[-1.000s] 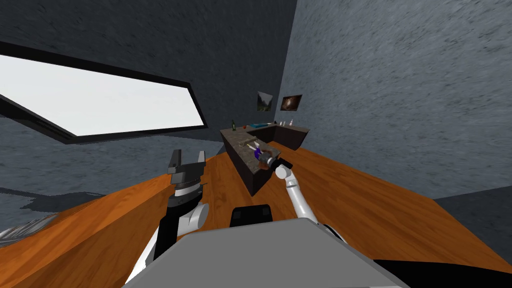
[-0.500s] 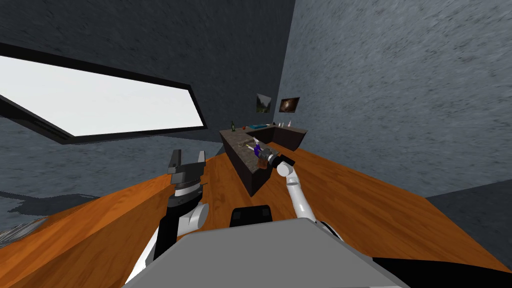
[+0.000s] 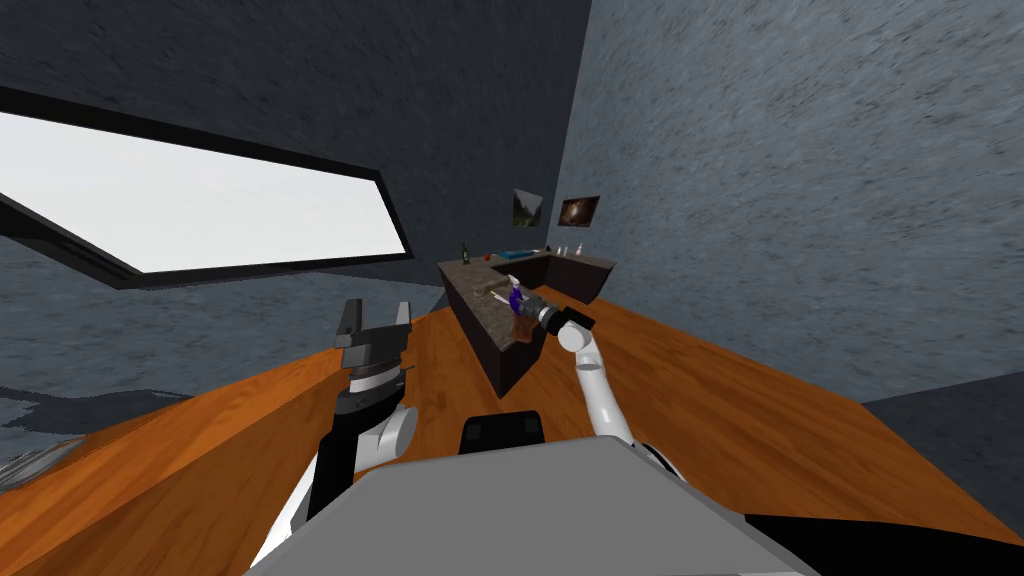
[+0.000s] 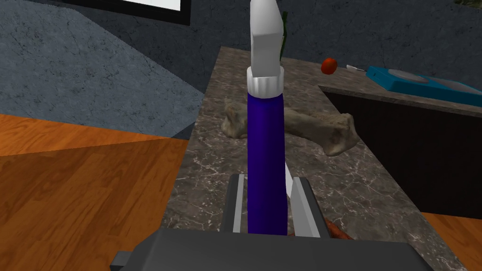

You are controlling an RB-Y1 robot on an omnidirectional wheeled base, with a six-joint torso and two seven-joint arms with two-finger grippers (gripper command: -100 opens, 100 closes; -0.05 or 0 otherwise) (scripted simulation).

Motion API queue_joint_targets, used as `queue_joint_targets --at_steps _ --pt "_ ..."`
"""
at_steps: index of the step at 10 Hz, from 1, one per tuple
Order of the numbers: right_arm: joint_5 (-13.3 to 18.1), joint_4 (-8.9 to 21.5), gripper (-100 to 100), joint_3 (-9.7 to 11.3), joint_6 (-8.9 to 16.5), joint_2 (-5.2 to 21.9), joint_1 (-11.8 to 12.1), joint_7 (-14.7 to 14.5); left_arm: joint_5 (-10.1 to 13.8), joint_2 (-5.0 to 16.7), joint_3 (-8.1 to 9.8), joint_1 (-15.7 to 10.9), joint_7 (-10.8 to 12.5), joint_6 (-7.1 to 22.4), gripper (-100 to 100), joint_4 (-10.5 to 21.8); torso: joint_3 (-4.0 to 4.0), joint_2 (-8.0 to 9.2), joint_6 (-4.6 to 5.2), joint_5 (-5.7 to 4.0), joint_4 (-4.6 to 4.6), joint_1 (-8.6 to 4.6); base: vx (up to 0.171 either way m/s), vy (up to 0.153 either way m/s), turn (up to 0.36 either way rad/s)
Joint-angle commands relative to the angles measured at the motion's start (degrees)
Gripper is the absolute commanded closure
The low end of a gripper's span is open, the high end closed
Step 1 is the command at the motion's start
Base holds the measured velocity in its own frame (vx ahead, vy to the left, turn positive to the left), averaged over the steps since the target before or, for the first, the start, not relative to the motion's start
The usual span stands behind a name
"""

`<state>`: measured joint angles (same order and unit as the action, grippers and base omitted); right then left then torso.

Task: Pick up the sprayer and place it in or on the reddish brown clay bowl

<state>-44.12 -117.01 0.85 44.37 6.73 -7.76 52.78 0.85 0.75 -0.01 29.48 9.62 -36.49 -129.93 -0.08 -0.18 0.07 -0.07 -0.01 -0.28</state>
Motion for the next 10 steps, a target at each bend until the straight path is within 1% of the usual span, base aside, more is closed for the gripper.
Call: queue_joint_targets --at_steps 1,3,6,9,10 --pt "-0.31 -0.95 100 -0.89 2.02 0.15 0.07 1.17 0.00 0.00 0.00 0.00 0.00 0.00 0 0.00 0.00 0.00 0.00 0.00 0.00 0.00 0.073 -0.058 0.020" --pt "-0.60 -2.11 100 -1.93 4.39 0.21 0.34 2.42 0.00 0.00 0.00 0.00 0.00 0.00 0 0.00 -0.03 -0.05 0.00 -0.03 -0.02 -0.05 0.082 -0.056 0.020" --pt "-1.04 -3.62 100 -3.39 7.70 0.03 0.88 4.09 0.00 0.00 0.00 0.00 0.00 0.00 0 0.00 -0.08 -0.12 0.01 -0.09 -0.04 -0.25 0.095 -0.085 0.026" --pt "-1.48 -4.88 100 -4.73 10.77 -0.41 1.54 5.53 0.00 0.00 0.00 0.00 0.00 0.00 0 0.00 -0.12 -0.17 0.02 -0.07 -0.08 -0.07 0.092 -0.058 0.018" --pt "-1.41 -4.49 100 -4.33 9.78 -0.31 1.44 4.99 0.00 0.00 0.00 0.00 0.00 0.00 0 0.00 -0.10 -0.11 0.03 -0.08 -0.07 -0.11 0.032 -0.034 0.008"
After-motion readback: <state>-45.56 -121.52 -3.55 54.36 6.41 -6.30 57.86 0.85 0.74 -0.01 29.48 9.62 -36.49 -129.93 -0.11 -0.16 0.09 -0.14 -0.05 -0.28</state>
